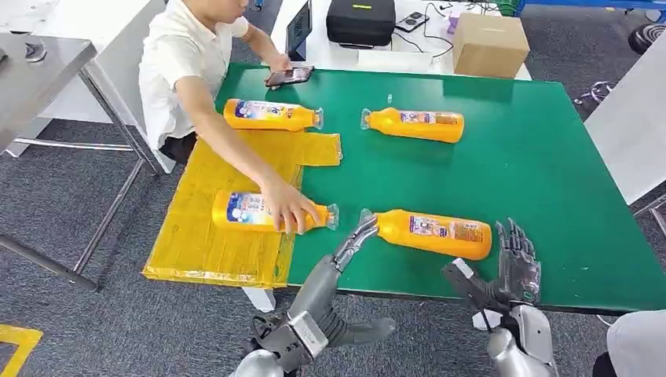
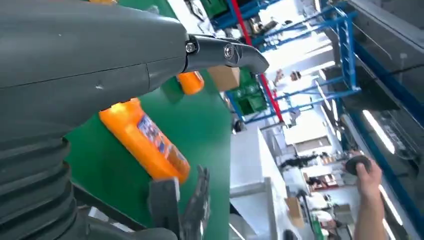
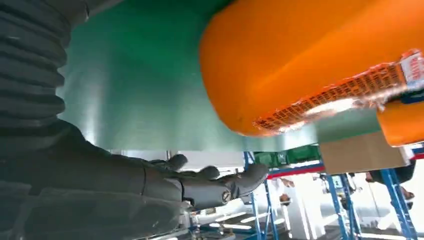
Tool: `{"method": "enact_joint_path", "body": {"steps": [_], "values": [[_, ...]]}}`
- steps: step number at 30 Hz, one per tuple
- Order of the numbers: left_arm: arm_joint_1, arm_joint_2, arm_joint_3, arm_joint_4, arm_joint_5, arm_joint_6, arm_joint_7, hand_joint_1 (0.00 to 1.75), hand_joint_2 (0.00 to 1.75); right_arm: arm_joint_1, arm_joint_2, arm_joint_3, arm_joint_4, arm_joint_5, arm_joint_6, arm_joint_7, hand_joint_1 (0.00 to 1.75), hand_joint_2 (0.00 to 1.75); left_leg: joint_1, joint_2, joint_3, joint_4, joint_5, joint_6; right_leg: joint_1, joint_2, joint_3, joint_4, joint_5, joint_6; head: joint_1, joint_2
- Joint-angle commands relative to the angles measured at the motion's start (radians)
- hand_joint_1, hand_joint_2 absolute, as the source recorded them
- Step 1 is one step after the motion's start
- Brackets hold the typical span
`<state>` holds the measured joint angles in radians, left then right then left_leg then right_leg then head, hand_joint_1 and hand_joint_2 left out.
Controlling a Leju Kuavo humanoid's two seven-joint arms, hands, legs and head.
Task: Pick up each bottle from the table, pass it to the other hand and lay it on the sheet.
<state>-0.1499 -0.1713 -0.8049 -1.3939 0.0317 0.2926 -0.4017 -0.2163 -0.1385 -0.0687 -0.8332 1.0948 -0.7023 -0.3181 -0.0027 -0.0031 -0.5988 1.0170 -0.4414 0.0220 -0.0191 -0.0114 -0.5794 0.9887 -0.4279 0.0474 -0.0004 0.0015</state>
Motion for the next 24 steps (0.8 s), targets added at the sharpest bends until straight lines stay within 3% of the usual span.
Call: {"method": "enact_joint_path", "body": {"steps": [1,18,24], "values": [[-0.028,0.016,-0.044,0.013,0.006,0.002,0.001,0.00,1.75,-0.105,0.000,0.008,0.170,-0.003,0.004,-0.007,0.00,1.75,0.001,0.002,0.002,0.000,-0.001,-0.001,0.001,0.002,0.002,-0.001,0.000,-0.002,-0.001,0.000],[-0.035,0.015,-0.047,0.010,0.012,0.015,-0.009,0.00,1.75,-0.076,0.050,0.072,0.031,0.088,0.004,-0.053,0.00,1.75,0.000,0.001,0.001,0.000,0.000,-0.001,0.000,0.001,0.000,0.000,0.000,-0.001,0.000,0.000],[-0.031,0.013,-0.050,0.023,0.015,0.010,-0.005,0.00,1.75,-0.064,0.046,0.201,0.013,0.062,0.004,-0.027,0.00,1.75,0.000,0.001,0.001,-0.001,0.000,-0.001,0.000,0.002,0.001,0.000,0.000,-0.002,0.000,0.000]]}}
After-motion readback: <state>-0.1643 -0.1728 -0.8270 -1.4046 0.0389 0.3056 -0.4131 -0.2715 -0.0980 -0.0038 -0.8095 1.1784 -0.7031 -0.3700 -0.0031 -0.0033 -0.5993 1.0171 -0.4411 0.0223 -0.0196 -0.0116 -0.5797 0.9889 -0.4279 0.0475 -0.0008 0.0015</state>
